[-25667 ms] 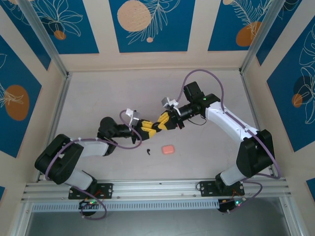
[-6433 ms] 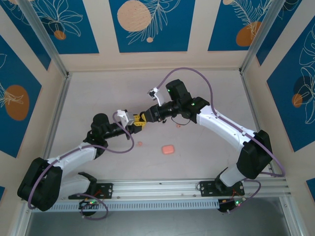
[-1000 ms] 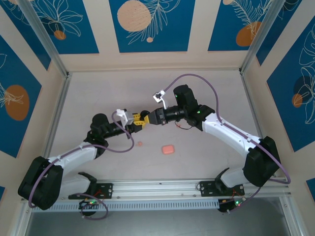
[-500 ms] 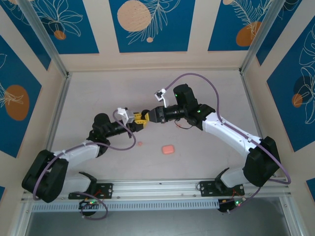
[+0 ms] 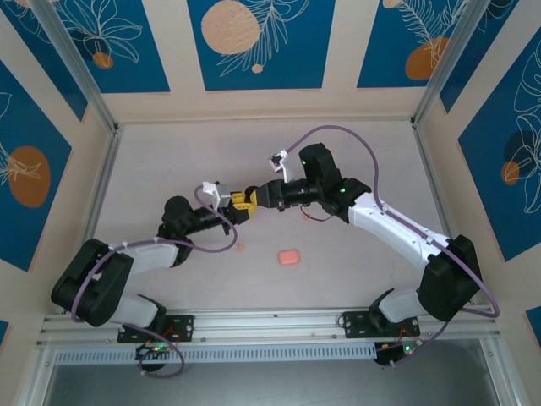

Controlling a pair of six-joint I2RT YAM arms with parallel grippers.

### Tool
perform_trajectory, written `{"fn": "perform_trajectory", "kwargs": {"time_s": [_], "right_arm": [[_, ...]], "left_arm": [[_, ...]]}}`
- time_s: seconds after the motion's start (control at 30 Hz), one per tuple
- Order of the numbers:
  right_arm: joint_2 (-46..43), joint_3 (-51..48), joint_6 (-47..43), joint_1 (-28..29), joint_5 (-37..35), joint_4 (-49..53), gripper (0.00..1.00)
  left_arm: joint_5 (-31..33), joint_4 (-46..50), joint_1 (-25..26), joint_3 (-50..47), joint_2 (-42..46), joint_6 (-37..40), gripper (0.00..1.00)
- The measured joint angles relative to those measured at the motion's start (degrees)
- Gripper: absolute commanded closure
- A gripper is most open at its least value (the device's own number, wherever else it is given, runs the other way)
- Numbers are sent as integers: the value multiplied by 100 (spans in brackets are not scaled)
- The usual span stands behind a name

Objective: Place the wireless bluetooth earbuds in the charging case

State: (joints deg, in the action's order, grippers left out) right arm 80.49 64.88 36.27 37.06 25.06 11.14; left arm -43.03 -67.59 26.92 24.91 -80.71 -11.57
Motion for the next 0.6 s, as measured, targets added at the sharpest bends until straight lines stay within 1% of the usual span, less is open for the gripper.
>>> {"fn": "perform_trajectory", "kwargs": {"time_s": [0.2, 0.6], "right_arm": [[0, 7, 20, -20, 0, 0, 67], [-11, 66, 20, -33, -57, 50, 65]], "left_arm": [[-15, -227, 0, -7, -122, -155, 98], [-24, -273, 0, -11, -122, -164, 98]]}}
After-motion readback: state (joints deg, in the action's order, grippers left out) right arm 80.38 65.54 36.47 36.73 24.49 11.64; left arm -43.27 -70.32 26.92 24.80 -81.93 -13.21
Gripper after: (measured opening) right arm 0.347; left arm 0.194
